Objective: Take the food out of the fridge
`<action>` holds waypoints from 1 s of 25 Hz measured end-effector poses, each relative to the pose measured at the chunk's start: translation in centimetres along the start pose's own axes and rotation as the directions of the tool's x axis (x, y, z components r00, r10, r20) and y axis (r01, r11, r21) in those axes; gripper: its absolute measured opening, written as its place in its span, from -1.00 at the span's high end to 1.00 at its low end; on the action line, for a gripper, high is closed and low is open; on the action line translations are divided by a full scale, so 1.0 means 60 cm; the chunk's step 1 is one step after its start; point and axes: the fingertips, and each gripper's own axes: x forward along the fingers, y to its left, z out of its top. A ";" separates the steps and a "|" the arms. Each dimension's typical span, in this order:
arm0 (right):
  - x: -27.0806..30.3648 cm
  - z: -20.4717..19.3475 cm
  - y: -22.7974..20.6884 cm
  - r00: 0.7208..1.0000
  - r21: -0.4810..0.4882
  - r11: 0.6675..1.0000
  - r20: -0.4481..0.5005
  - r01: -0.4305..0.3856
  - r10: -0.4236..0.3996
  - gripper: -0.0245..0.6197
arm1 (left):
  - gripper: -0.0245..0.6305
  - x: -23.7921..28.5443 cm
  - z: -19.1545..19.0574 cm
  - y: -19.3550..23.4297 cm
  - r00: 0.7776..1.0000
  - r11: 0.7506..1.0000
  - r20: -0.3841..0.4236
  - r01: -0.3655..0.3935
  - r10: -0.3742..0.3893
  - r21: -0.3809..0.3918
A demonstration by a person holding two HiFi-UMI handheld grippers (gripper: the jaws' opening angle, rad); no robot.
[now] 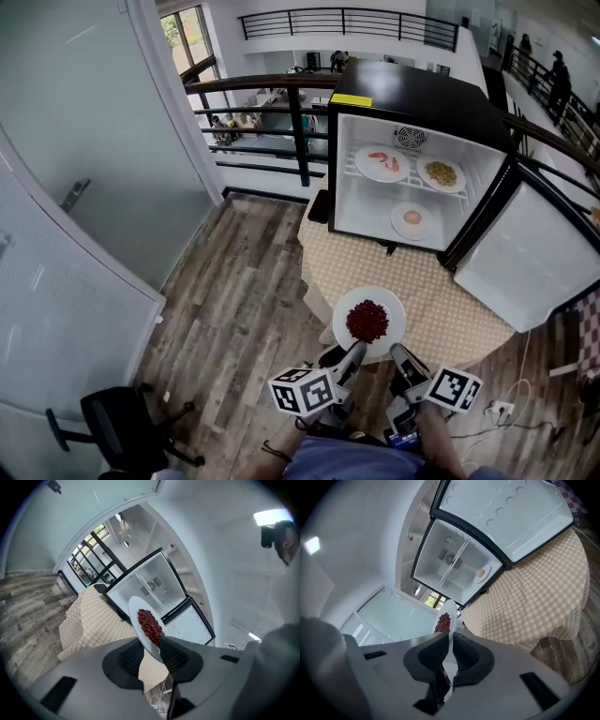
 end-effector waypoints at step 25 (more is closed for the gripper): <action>-0.205 -0.139 -0.024 0.994 -0.003 0.995 -0.036 -0.103 0.103 0.83 | 0.58 -0.150 -0.184 -0.107 0.995 0.999 0.082 -0.051 0.050 0.014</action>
